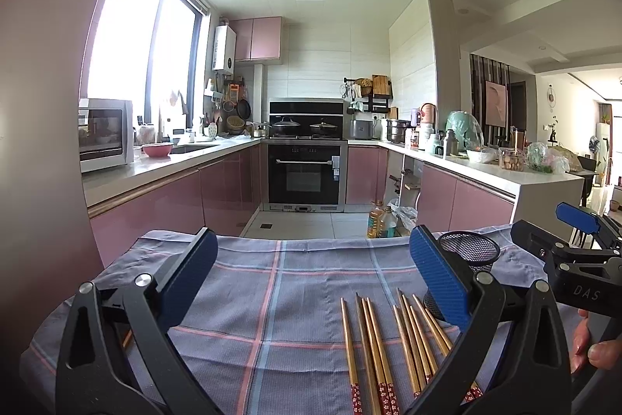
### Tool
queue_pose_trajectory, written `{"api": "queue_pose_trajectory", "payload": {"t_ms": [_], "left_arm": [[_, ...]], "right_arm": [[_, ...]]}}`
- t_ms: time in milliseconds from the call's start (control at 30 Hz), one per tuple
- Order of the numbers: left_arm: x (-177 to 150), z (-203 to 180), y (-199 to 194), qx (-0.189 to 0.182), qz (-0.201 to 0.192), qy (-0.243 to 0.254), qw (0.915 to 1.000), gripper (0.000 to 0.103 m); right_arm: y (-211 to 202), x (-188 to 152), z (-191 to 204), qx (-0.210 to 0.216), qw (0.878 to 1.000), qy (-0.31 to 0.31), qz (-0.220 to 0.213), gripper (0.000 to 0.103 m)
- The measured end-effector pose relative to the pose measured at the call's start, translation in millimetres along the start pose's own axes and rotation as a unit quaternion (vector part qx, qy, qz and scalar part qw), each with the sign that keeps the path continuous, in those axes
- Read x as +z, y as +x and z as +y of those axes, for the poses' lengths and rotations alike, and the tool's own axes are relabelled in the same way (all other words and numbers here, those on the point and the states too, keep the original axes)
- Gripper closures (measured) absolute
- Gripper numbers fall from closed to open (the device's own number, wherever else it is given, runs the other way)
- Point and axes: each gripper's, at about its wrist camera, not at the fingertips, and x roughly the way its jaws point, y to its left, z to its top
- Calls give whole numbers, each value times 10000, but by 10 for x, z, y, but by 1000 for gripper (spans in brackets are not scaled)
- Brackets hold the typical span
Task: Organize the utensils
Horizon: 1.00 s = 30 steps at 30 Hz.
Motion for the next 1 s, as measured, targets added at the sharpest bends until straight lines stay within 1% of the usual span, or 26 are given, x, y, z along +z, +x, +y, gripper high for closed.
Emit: {"api": "queue_pose_trajectory", "payload": {"t_ms": [1000], "left_arm": [[48,4,-18,-15,-74,20,10000,6]], "right_arm": [[14,-34,13,-23,10000,16,-9,7]]}}
